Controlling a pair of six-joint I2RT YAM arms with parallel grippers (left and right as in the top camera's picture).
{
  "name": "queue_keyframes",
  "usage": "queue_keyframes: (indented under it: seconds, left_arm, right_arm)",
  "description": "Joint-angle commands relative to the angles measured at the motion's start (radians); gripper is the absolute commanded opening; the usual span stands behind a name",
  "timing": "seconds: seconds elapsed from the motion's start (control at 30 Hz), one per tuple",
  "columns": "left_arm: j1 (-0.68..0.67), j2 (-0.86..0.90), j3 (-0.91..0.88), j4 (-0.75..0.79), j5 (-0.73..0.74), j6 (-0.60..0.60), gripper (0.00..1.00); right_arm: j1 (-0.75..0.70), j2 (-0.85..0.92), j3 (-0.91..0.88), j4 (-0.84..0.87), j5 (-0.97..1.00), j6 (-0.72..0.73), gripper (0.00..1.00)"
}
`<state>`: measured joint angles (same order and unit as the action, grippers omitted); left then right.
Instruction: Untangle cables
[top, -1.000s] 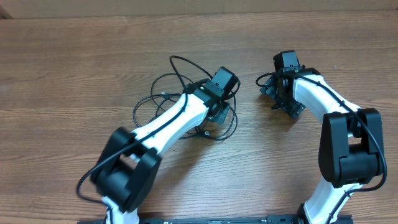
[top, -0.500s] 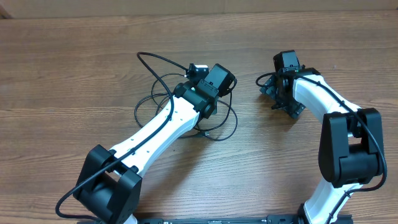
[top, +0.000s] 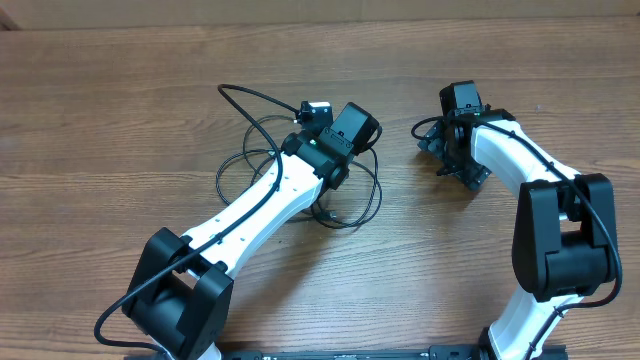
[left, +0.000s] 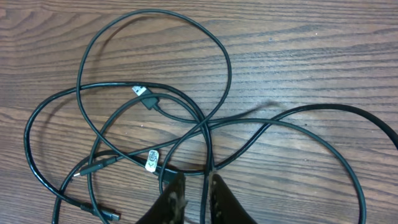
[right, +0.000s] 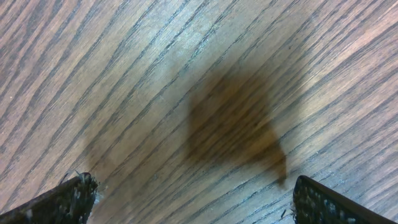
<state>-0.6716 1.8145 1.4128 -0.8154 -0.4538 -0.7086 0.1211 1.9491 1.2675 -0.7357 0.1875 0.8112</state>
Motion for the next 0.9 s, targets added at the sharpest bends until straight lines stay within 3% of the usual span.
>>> queue_keyframes:
  seconds: [0.0, 0.13, 0.2, 0.43, 0.63, 0.87]
  left_arm:
    - [0.005, 0.011, 0.008, 0.005, -0.029, -0.021, 0.18]
    - [0.005, 0.011, 0.008, 0.007, -0.029, -0.021, 0.30]
    - [0.005, 0.011, 0.008, 0.010, -0.029, -0.022, 0.44]
    - [0.005, 0.011, 0.008, 0.018, -0.015, -0.022, 0.50]
    - [0.005, 0.011, 0.008, 0.038, 0.103, -0.022, 0.55]
    - [0.005, 0.011, 0.008, 0.057, 0.192, -0.022, 0.75]
  right_arm:
    - [-0.001, -0.011, -0.005, 0.002, 0.007, 0.003, 1.00]
    - [-0.001, -0.011, -0.005, 0.002, 0.007, 0.003, 1.00]
    - [-0.001, -0.011, -0.005, 0.002, 0.007, 0.003, 1.00]
    - [-0.001, -0.011, -0.005, 0.002, 0.007, 0.003, 1.00]
    - [-0.001, -0.011, -0.005, 0.002, 0.007, 0.003, 1.00]
    - [-0.001, -0.011, -0.005, 0.002, 0.007, 0.003, 1.00]
